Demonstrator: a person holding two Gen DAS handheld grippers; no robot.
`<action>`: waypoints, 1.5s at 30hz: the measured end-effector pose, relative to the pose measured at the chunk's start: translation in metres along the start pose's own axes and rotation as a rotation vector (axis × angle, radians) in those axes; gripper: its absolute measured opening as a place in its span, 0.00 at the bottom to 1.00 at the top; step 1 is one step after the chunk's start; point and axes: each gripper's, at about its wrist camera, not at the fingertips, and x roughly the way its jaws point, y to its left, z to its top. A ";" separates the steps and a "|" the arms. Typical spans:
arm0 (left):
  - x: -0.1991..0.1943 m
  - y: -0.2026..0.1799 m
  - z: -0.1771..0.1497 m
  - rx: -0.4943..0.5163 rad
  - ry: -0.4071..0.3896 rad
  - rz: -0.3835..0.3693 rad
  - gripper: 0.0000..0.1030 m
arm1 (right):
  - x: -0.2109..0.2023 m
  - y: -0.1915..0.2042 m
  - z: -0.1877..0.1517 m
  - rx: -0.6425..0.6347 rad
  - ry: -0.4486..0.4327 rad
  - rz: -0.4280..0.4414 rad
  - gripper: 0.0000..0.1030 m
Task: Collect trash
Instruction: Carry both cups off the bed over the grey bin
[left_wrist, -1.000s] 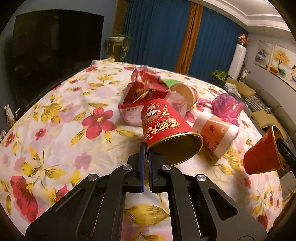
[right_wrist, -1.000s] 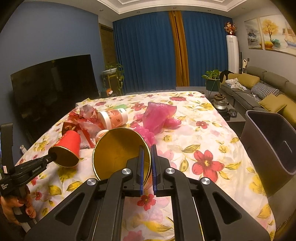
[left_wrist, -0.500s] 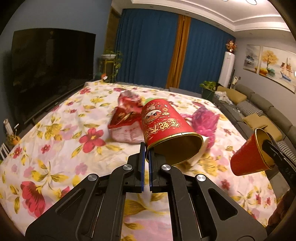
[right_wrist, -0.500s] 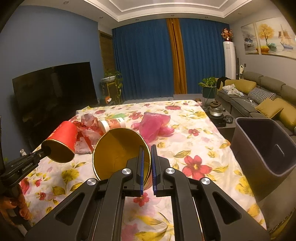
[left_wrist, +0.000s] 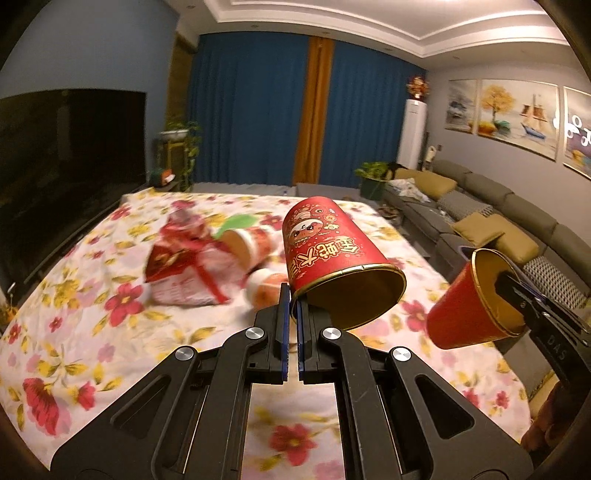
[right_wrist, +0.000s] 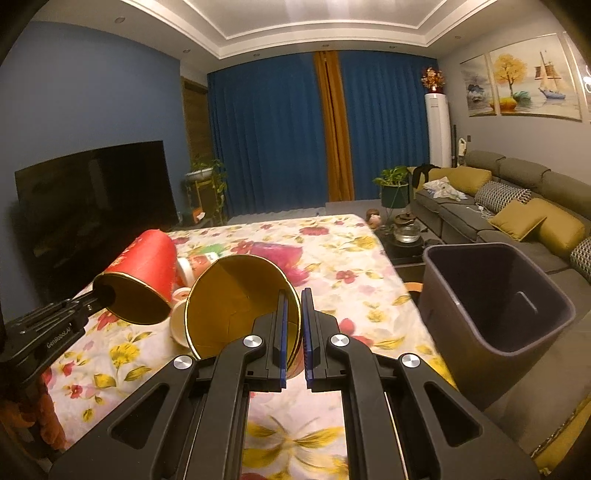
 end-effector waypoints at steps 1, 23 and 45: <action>0.001 -0.007 0.001 0.008 -0.003 -0.012 0.02 | -0.002 -0.003 0.001 0.002 -0.005 -0.006 0.08; 0.022 -0.141 0.015 0.160 -0.038 -0.217 0.02 | -0.033 -0.106 0.008 0.093 -0.080 -0.184 0.07; 0.093 -0.272 0.011 0.255 0.011 -0.332 0.02 | -0.035 -0.216 0.013 0.186 -0.145 -0.397 0.07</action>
